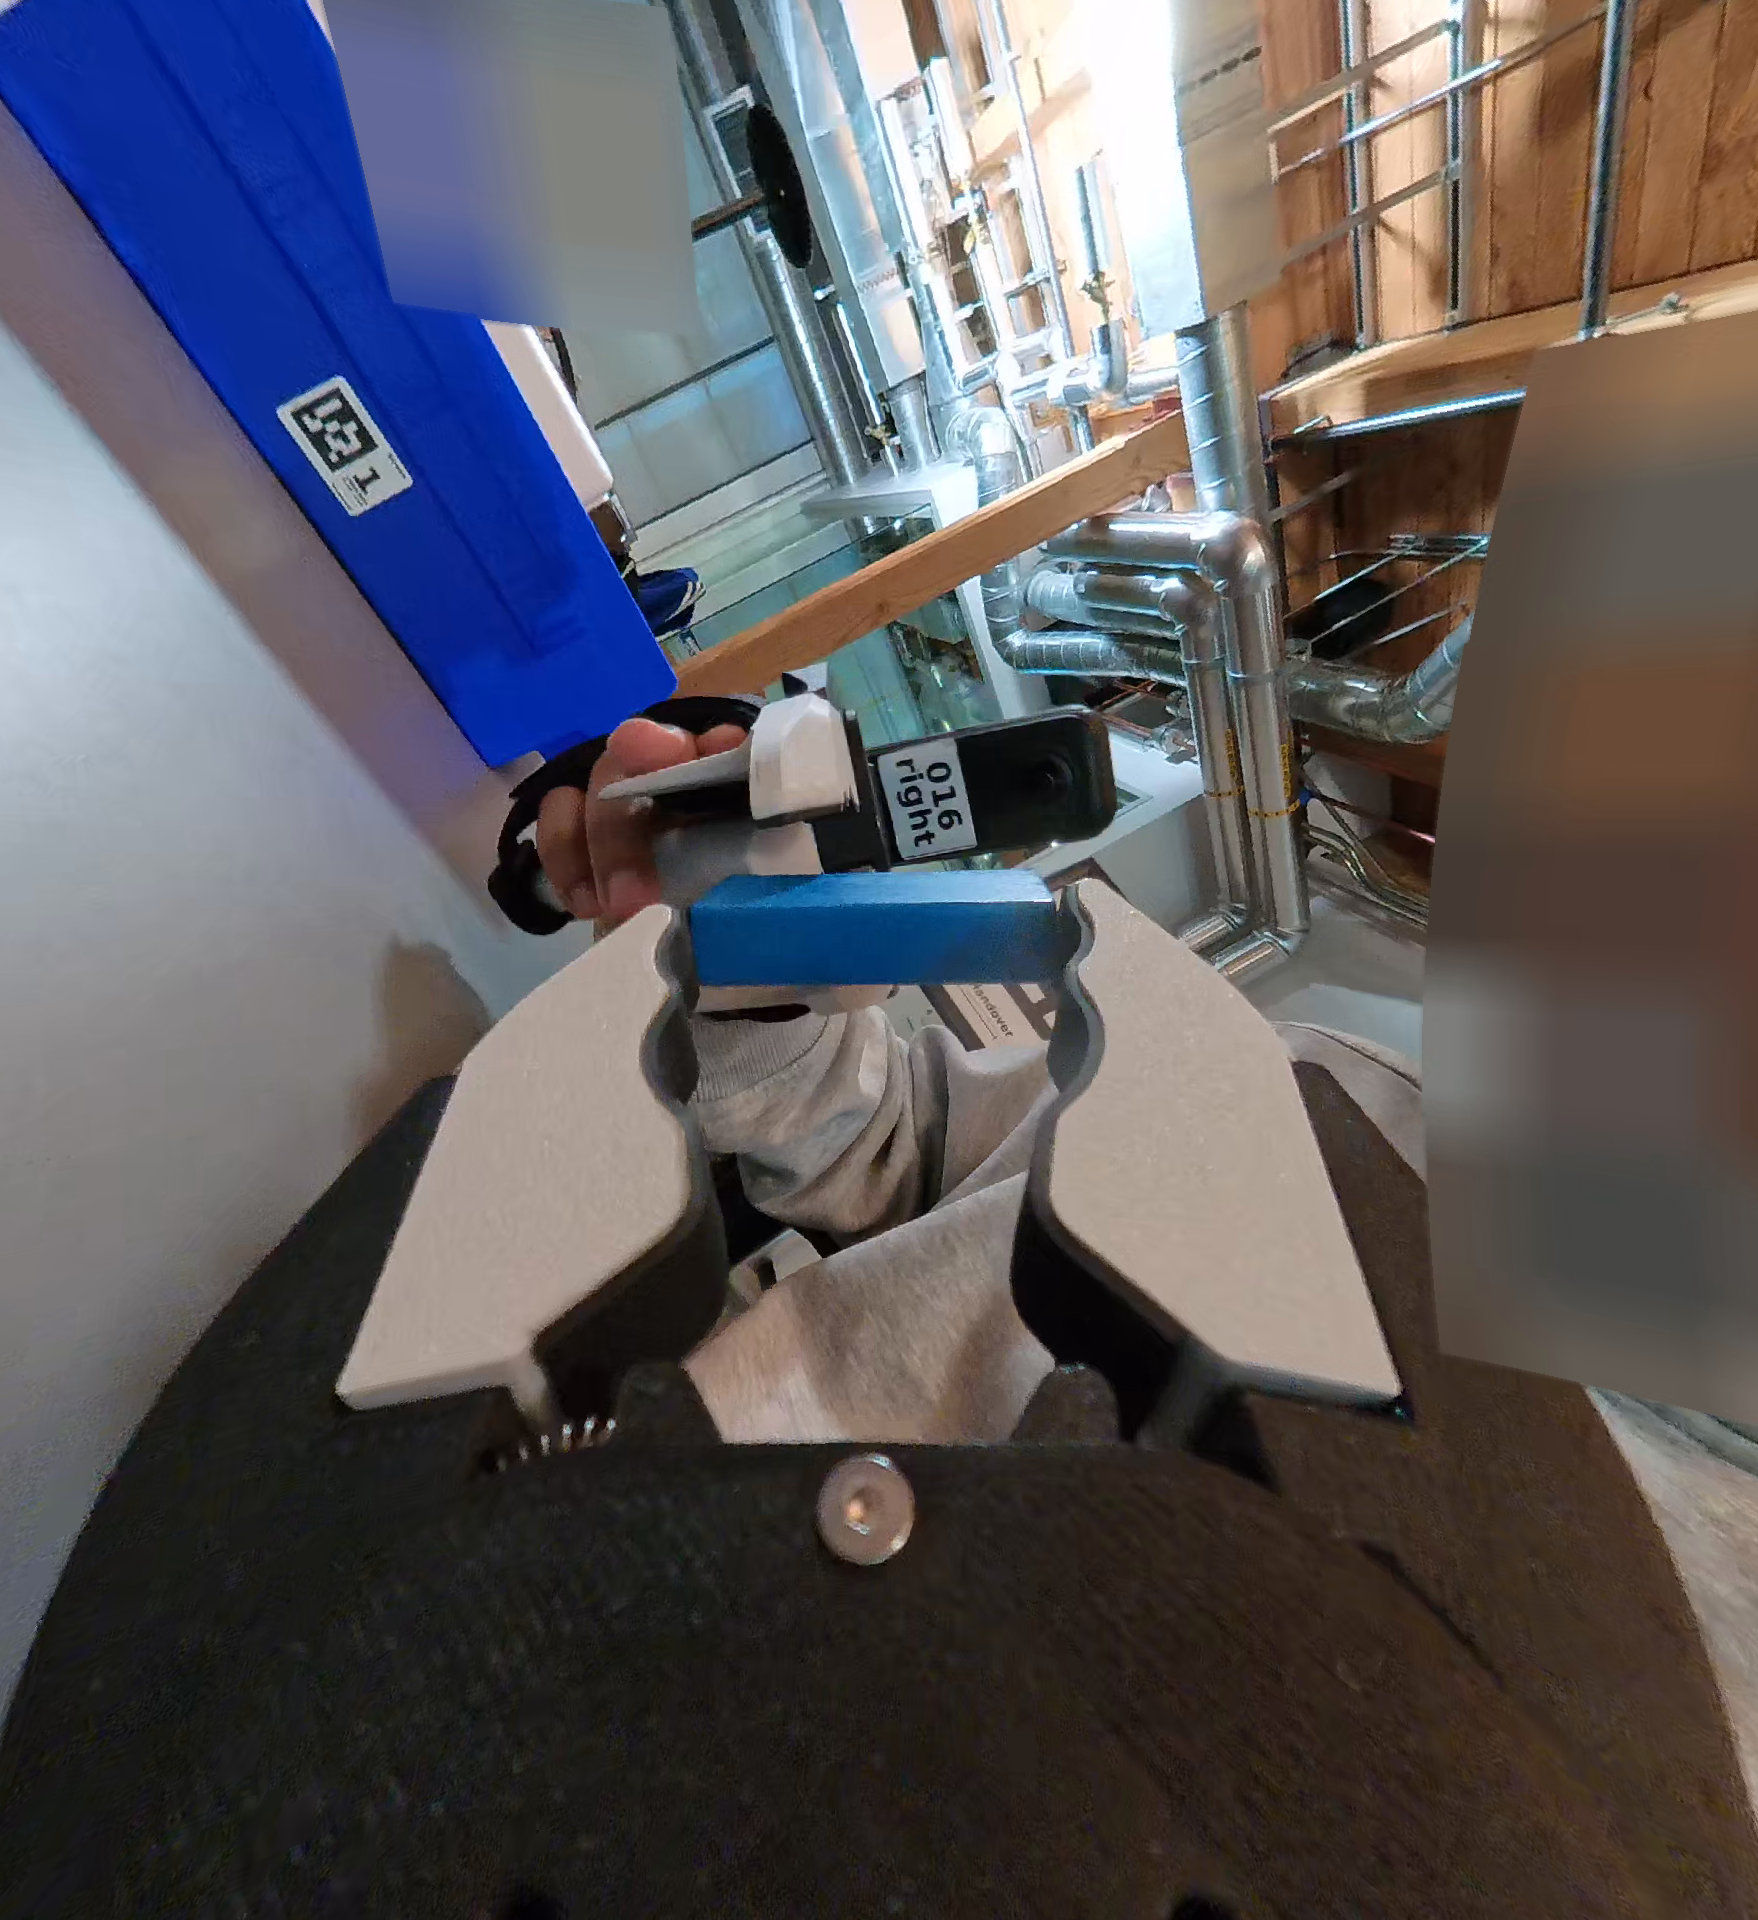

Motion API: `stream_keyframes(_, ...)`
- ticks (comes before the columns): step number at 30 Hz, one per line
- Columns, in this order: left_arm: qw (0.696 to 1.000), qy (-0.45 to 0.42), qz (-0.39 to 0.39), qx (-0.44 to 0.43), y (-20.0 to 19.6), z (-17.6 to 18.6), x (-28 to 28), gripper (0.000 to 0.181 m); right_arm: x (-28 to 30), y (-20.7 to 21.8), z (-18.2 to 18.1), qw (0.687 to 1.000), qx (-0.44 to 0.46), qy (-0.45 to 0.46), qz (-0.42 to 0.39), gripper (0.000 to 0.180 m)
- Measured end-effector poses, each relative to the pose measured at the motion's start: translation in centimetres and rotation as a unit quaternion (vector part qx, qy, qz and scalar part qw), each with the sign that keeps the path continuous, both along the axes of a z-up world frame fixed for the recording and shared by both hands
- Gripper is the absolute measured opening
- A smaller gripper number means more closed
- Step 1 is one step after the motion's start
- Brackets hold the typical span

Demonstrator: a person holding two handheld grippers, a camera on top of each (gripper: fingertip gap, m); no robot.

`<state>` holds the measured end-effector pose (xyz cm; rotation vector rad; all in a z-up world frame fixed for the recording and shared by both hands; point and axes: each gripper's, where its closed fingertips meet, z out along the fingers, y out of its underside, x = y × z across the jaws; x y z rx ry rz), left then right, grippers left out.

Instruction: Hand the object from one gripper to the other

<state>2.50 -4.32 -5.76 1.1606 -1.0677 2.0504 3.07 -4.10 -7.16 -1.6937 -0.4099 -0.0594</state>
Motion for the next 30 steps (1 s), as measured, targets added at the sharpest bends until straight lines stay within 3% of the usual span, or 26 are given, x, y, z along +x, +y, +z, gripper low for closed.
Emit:
stream_keyframes(1,1.0,0.002,-0.004,0.001,-0.2,-0.1,-0.1,0.068,-0.1,0.0,-0.1,1.0,-0.002,-0.014,-0.003,0.027)
stream_keyframes(4,1.0,0.007,-0.012,-0.007,-0.5,-0.2,-0.2,0.068,-0.5,0.1,-0.6,0.999,-0.013,-0.037,0.001,0.017)
stream_keyframes(9,1.0,-0.001,-0.008,-0.019,-0.5,0.1,-0.2,0.073,-0.6,0.0,-0.4,0.999,-0.024,-0.026,0.0,0.017)
stream_keyframes(16,0.992,-0.078,0.078,0.063,0.7,0.3,0.6,0.086,-0.2,-0.1,0.6,0.993,-0.019,0.118,0.005,0.016)
stream_keyframes(23,0.961,-0.185,0.133,0.153,1.0,1.5,0.1,0.054,0.0,-0.2,1.1,0.946,-0.025,0.321,0.034,0.016)
stream_keyframes(30,0.95,-0.205,0.13,0.195,0.3,1.0,-0.2,0.037,-1.5,0.4,0.2,0.935,-0.059,0.346,0.054,0.016)
